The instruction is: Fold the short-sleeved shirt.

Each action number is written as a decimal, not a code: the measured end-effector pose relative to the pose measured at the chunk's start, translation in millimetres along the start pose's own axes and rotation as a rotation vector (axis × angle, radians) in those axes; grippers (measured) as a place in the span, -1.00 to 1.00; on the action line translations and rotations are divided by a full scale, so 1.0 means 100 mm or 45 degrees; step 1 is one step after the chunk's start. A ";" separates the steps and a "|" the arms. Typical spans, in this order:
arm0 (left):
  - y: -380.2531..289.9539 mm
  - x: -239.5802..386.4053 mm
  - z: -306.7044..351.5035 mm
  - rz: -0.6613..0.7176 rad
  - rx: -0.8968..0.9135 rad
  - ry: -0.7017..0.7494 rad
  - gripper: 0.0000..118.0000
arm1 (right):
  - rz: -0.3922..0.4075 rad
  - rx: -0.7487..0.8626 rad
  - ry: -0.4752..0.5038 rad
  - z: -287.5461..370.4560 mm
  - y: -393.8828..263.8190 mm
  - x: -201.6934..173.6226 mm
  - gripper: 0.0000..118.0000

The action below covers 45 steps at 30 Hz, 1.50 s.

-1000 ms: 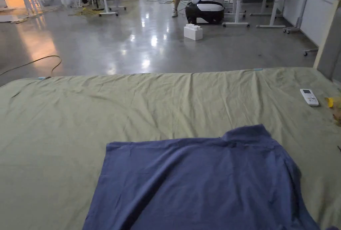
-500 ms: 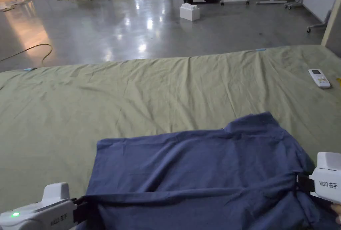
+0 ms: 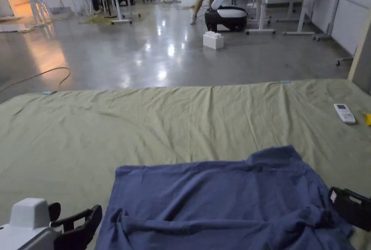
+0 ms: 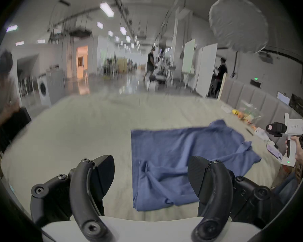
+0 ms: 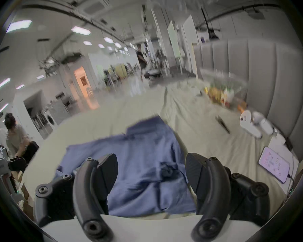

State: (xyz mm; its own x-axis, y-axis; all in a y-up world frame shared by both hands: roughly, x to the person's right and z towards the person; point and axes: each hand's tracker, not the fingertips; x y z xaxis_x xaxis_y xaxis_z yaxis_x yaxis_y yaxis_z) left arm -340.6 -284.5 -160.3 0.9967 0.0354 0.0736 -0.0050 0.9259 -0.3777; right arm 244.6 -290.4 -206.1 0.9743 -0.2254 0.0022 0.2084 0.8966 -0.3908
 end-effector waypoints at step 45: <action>-0.41 0.13 0.21 0.296 -0.119 -0.177 0.32 | 0.341 0.211 0.100 1.73 -0.53 -0.97 -1.00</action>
State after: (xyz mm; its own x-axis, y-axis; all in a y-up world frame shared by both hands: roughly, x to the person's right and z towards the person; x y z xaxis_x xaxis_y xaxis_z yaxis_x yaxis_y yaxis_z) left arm -329.0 -314.4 -124.8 0.9487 0.3003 0.0986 -0.2184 0.8483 -0.4823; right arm 154.1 -250.4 -26.4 0.9881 0.0038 -0.1540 -0.0370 0.9764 -0.2128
